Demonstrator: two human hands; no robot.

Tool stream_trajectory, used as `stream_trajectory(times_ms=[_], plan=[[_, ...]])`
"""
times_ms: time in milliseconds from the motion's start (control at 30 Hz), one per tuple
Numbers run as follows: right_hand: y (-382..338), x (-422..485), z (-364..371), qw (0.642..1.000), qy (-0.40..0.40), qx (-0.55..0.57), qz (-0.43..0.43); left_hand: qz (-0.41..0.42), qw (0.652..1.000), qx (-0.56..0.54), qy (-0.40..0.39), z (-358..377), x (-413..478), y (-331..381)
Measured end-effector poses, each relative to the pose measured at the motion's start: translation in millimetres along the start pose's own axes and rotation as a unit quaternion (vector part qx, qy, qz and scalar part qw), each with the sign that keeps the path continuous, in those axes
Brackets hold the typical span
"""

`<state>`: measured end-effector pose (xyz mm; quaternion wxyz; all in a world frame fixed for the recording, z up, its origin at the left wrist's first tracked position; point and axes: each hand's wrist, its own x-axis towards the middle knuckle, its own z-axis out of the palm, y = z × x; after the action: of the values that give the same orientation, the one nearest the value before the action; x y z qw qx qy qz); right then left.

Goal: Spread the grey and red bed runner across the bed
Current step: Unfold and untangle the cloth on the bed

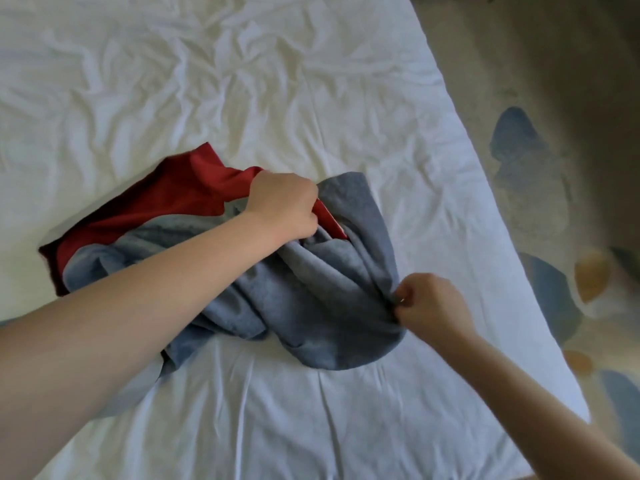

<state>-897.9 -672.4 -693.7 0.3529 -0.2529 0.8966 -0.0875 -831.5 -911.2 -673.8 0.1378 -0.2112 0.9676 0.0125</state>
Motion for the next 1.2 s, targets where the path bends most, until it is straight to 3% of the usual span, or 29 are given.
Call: stream_trajectory(times_ms=[67, 133, 233, 300, 433, 567, 667, 833, 900, 933, 1000, 1067, 1100, 1167, 1200], plan=[[-11.9, 1.4, 4.4, 1.000, -0.013, -0.014, 0.007, 0.069, 0.997, -0.007, 0.047, -1.6, 3.0, 7.6], [-25.2, 13.1, -2.1, 0.996, 0.074, 0.051, 0.011, 0.110, 0.993, -0.034, 0.041, -0.1, 5.5, 17.7], [-50.1, 43.5, -9.2, 0.967, 0.221, 0.124, 0.012, 0.045, 0.997, -0.058, 0.011, 6.5, 8.0, 27.9], [-62.9, 63.3, -5.7, 0.970, 0.212, 0.118, -0.008, -0.014, 0.997, -0.070, 0.020, 13.9, 4.0, 25.8], [-62.4, 80.8, 17.6, 0.990, 0.113, -0.035, -0.071, -0.045, 0.999, -0.014, 0.007, 32.3, -14.5, 18.0], [-32.3, 67.0, 16.5, 0.979, 0.197, -0.004, -0.047, -0.039, 0.999, -0.022, 0.000, 31.9, -18.0, 17.5], [0.0, 39.6, 1.3, 0.959, 0.279, 0.044, -0.012, -0.026, 0.996, -0.070, 0.045, 21.0, -13.2, 26.3], [67.7, -16.4, -34.8, 0.883, 0.441, 0.118, 0.106, -0.018, 0.975, -0.139, 0.172, -2.6, 3.1, 44.7], [85.7, -31.9, -35.8, 0.886, 0.420, 0.117, 0.155, -0.020, 0.977, -0.115, 0.181, -7.8, 13.0, 53.5], [93.2, -36.3, -31.3, 0.905, 0.371, 0.107, 0.179, -0.024, 0.984, -0.085, 0.157, -9.3, 18.5, 59.2], [99.3, -40.1, -19.1, 0.951, 0.200, 0.061, 0.229, -0.032, 0.997, 0.009, 0.071, -7.8, 28.3, 72.0], [99.7, -40.1, -10.5, 0.959, 0.090, 0.031, 0.268, -0.016, 0.997, 0.064, 0.039, -5.0, 33.4, 83.0], [97.6, -39.3, -9.9, 0.956, 0.100, 0.027, 0.276, 0.021, 0.996, 0.070, 0.056, -3.1, 35.9, 87.7], [92.0, -34.0, -13.5, 0.943, 0.215, 0.038, 0.251, 0.146, 0.983, 0.057, 0.091, 5.0, 40.2, 98.2], [88.2, -29.1, -16.2, 0.937, 0.275, 0.046, 0.211, 0.206, 0.975, 0.049, 0.064, 9.0, 41.8, 103.4]])
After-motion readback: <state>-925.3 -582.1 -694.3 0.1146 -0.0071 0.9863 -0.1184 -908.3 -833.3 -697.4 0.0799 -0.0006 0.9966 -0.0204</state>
